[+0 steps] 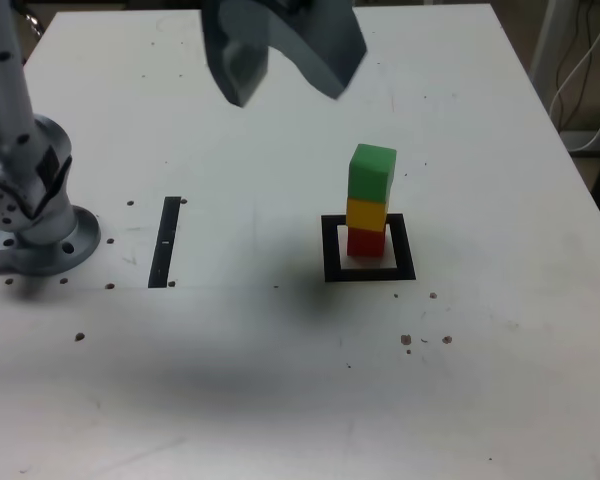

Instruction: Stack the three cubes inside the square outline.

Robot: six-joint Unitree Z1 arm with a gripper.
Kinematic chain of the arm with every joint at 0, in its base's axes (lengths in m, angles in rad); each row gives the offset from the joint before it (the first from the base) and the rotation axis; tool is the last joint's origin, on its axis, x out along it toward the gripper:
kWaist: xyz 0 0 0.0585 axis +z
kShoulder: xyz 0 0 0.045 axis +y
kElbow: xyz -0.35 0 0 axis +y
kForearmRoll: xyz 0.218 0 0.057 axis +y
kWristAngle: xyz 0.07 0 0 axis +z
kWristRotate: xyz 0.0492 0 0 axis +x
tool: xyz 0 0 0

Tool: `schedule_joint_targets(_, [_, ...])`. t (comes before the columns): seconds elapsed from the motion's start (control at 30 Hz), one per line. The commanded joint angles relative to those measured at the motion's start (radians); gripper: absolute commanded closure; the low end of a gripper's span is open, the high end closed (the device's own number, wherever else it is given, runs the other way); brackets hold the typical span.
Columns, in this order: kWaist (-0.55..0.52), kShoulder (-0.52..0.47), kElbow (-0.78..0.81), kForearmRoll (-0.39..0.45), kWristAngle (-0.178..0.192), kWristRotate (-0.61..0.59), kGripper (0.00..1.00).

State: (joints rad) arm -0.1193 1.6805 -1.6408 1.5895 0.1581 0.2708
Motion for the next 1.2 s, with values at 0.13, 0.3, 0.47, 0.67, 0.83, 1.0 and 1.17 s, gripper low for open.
schedule_joint_targets(0.13, [0.046, -0.067, 0.145, 0.007, -0.023, 0.004, 0.01])
schedule_joint_targets(0.3, [0.094, -0.088, 0.251, 0.001, -0.032, -0.003, 0.01])
schedule_joint_targets(0.47, [0.114, -0.090, 0.321, -0.010, -0.044, -0.013, 0.01])
schedule_joint_targets(0.67, [0.114, -0.058, 0.426, -0.064, -0.060, -0.041, 0.01])
schedule_joint_targets(0.83, [0.115, -0.047, 0.464, -0.099, -0.087, -0.054, 0.00])
schedule_joint_targets(1.0, [0.115, -0.046, 0.505, -0.177, -0.107, -0.054, 0.00])
schedule_joint_targets(1.17, [0.114, -0.045, 0.583, -0.293, -0.131, -0.055, 0.00])
